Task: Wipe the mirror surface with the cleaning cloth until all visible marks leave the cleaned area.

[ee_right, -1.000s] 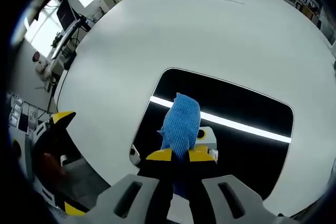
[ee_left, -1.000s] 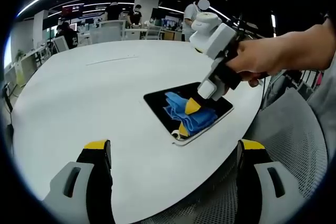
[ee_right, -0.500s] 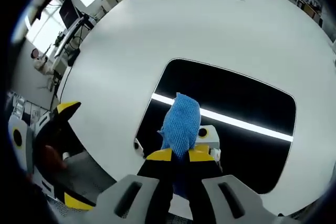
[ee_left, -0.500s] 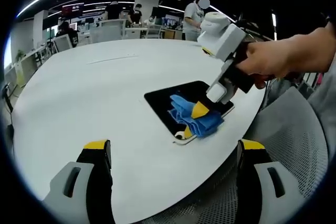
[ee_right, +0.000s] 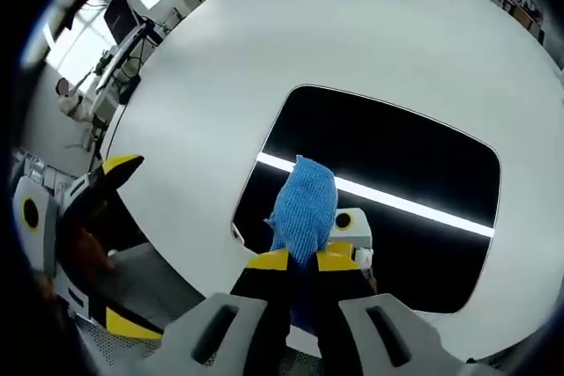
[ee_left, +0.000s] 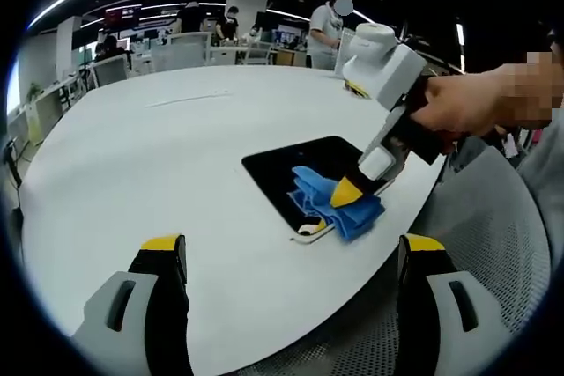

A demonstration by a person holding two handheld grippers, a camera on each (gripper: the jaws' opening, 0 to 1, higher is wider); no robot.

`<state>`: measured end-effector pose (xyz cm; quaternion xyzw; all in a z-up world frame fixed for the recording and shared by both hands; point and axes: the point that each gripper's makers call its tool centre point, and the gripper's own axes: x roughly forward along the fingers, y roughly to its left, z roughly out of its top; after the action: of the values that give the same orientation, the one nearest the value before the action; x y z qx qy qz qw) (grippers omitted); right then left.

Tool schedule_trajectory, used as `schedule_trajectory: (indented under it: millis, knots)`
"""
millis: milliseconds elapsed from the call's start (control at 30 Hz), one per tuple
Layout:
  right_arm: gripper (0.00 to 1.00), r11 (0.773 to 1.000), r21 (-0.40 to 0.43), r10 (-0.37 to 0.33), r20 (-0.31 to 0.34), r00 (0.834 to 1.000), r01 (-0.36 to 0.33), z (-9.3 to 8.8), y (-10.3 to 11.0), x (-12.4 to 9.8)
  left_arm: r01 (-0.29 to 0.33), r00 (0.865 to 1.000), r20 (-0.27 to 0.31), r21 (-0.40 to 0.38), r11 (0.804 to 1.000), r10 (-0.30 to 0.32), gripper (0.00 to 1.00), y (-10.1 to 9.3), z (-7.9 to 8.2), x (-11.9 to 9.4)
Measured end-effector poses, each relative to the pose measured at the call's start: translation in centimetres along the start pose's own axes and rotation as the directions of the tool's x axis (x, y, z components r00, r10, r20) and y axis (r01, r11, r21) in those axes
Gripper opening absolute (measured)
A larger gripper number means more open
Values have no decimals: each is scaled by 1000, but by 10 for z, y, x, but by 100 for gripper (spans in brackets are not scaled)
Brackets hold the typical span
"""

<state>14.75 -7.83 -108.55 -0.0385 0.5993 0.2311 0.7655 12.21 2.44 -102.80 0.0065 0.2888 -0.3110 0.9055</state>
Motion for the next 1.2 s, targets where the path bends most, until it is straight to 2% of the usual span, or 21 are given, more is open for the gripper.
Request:
schedule_trajectory:
  millis: [300,867,1133,1200]
  knots:
    - [3,1000,-29,-1,-20,1000,1,-12,6,-4,9,1000,-1,-1,1000,-9,99,-1,-1,1]
    - [3,1000,-24,16,-19,1000,-16,-8,3,0,15,1000,2,-1,1000,-15,99,-3,0,0]
    - [3,1000,-11,14,-12,1000,-14,-10,-5,0,13,1000,3,-6,1000,-13,99,-3,0,0]
    - [3,1000,-13,12,-11,1000,-13,-11,-6,-1,-7,1000,5,0,1000,7,99,-2,3,0]
